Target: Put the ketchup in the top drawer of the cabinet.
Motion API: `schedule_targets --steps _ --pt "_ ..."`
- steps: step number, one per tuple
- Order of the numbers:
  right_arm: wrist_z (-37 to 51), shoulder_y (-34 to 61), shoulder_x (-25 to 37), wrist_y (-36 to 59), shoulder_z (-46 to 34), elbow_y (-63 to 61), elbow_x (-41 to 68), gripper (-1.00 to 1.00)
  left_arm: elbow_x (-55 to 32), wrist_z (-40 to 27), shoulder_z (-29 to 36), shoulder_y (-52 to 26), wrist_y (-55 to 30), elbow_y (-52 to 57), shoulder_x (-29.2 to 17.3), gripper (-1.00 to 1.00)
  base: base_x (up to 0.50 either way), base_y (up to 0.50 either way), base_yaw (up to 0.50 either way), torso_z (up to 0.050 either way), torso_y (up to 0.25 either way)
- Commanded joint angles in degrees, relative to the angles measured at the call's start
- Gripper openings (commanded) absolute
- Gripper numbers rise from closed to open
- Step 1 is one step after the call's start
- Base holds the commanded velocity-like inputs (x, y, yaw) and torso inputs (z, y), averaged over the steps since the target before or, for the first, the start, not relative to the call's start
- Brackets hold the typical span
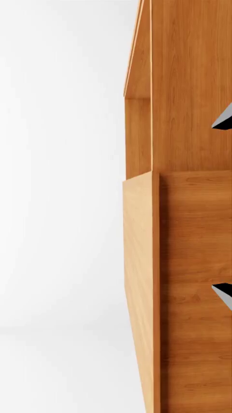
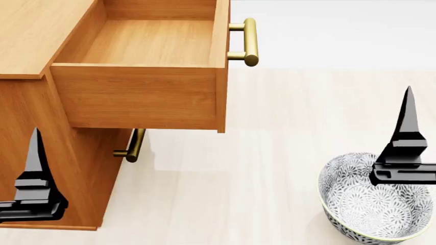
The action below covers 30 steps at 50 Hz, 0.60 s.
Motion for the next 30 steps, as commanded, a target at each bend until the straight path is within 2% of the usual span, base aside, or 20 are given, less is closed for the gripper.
schedule_targets --steps 1,11,17,30 --pt "-4.08 -1.12 1.35 -2.8 4.69 4.91 2.51 1.0 -0.12 -0.47 0.28 0.03 0.11 -0.25 -0.17 1.0 0.0 0.0 0.0 0.0 0.0" --pt "-7.65 -5.82 2.53 -3.45 9.86 4.92 6.03 1.0 0.03 -0.78 0.96 -0.12 0.61 -1.06 -0.24 1.0 0.0 0.0 0.0 0.0 0.0" --pt "-13.65 -12.36 3.16 -4.79 13.94 2.12 9.91 1.0 0.09 -0.92 1.21 -0.07 1.0 -1.57 -0.34 1.0 0.0 0.0 0.0 0.0 0.0" --pt "-16.57 -24.58 0.87 -4.73 24.18 -6.36 15.8 1.0 0.03 -1.28 1.6 -0.41 1.44 -2.65 -0.47 1.0 0.0 0.0 0.0 0.0 0.0"
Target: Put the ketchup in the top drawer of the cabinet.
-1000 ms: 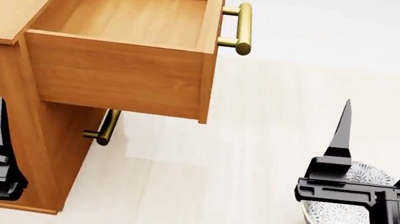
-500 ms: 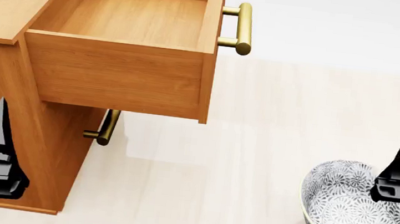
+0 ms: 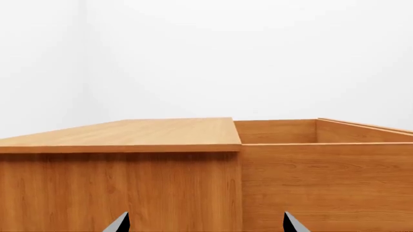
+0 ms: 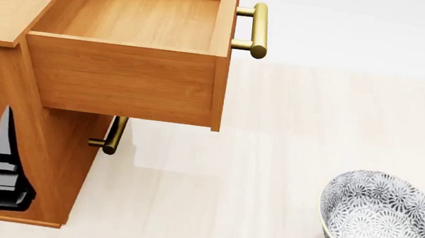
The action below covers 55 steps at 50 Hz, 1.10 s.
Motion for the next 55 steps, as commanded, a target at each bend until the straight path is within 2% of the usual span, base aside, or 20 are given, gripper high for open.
schedule_targets --steps 1,8,25,55 --pt "-3.82 -9.92 -1.53 -0.77 8.44 -5.88 5.06 1.0 -0.05 -0.31 0.41 -0.15 0.32 -0.63 -0.17 1.0 0.0 0.0 0.0 0.0 0.0" --pt "-5.19 -15.01 -5.58 -3.9 12.74 -8.5 4.66 1.0 -0.28 -0.38 0.34 -0.34 0.52 -1.16 -0.35 1.0 0.0 0.0 0.0 0.0 0.0" --pt "-9.05 -20.32 -12.98 -11.47 14.45 -6.3 -0.42 1.0 -0.61 -0.46 0.63 -0.46 1.42 -2.48 -0.68 1.0 0.0 0.0 0.0 0.0 0.0" --pt "-13.0 -23.36 -19.87 -18.45 11.1 0.0 -6.94 1.0 -1.41 -0.79 0.76 -0.35 2.82 -4.15 -1.12 1.0 0.0 0.0 0.0 0.0 0.0"
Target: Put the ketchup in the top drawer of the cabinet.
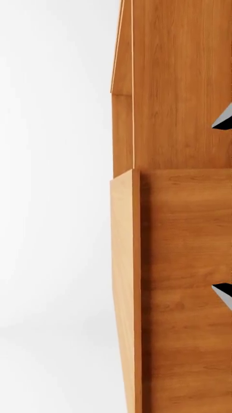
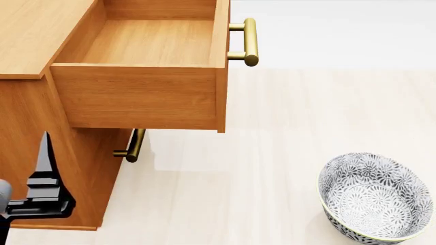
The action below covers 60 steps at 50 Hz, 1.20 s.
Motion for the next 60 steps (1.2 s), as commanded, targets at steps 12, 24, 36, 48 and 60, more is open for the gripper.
schedule_targets --steps 12,24,36,48,60 --pt "-2.04 -0.88 -3.48 -4.33 -2.94 5.1 -4.28 1.0 -0.35 -0.27 0.28 -0.11 1.24 -1.77 -0.24 1.0 0.0 0.0 0.0 0.0 0.0" --pt "-0.63 -2.71 -1.14 0.7 -6.93 5.26 -9.02 1.0 -0.73 -0.42 0.33 -0.08 1.54 -2.03 -0.44 1.0 0.0 0.0 0.0 0.0 0.0" --pt "-0.8 -3.29 -1.41 -0.42 -7.31 5.89 -9.72 1.0 -0.91 -0.61 0.51 -0.31 1.87 -2.61 -0.6 1.0 0.0 0.0 0.0 0.0 0.0" --pt "-2.2 -5.59 -3.3 -3.9 -6.15 8.24 -9.52 1.0 -1.12 -0.86 0.53 -0.21 2.22 -3.0 -0.8 1.0 0.0 0.0 0.0 0.0 0.0" --pt "-3.8 -4.72 -5.15 -8.52 -7.02 13.43 -10.34 1.0 -1.34 -0.91 0.65 -0.19 2.99 -4.0 -0.88 1.0 0.0 0.0 0.0 0.0 0.0"
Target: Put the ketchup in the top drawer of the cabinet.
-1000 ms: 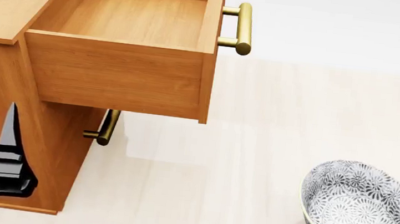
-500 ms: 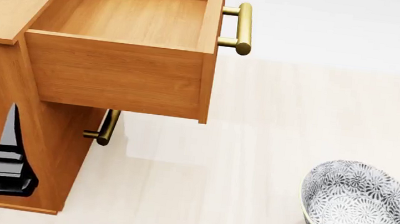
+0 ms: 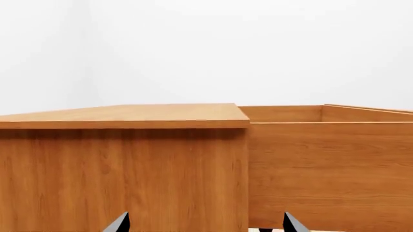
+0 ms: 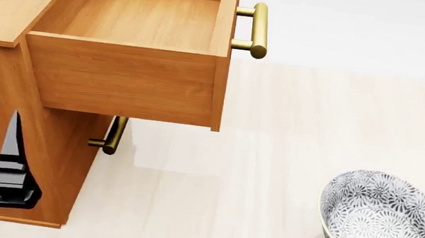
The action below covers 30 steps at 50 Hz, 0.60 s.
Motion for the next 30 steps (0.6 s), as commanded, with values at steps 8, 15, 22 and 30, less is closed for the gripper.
schedule_targets --steps 8,15,22,30 --pt "-0.62 0.77 -1.53 -3.53 -1.09 4.35 -0.75 1.0 -0.4 -0.36 0.14 -0.09 0.46 -0.71 -0.17 1.0 0.0 0.0 0.0 0.0 0.0" --pt "-0.47 1.51 -1.78 -4.23 -1.8 5.81 -1.07 1.0 -0.5 -0.51 0.14 -0.01 0.72 -0.86 -0.27 1.0 0.0 0.0 0.0 0.0 0.0" --pt "0.05 1.78 -1.6 -4.14 -2.38 6.2 -1.51 1.0 -0.5 -0.57 0.22 -0.01 1.35 -1.56 -0.29 1.0 0.0 0.0 0.0 0.0 0.0" --pt "0.88 1.79 -1.4 -4.25 -3.22 8.05 -3.47 1.0 -0.89 -0.89 0.04 -0.07 0.92 -1.14 -0.47 1.0 0.0 0.0 0.0 0.0 0.0"
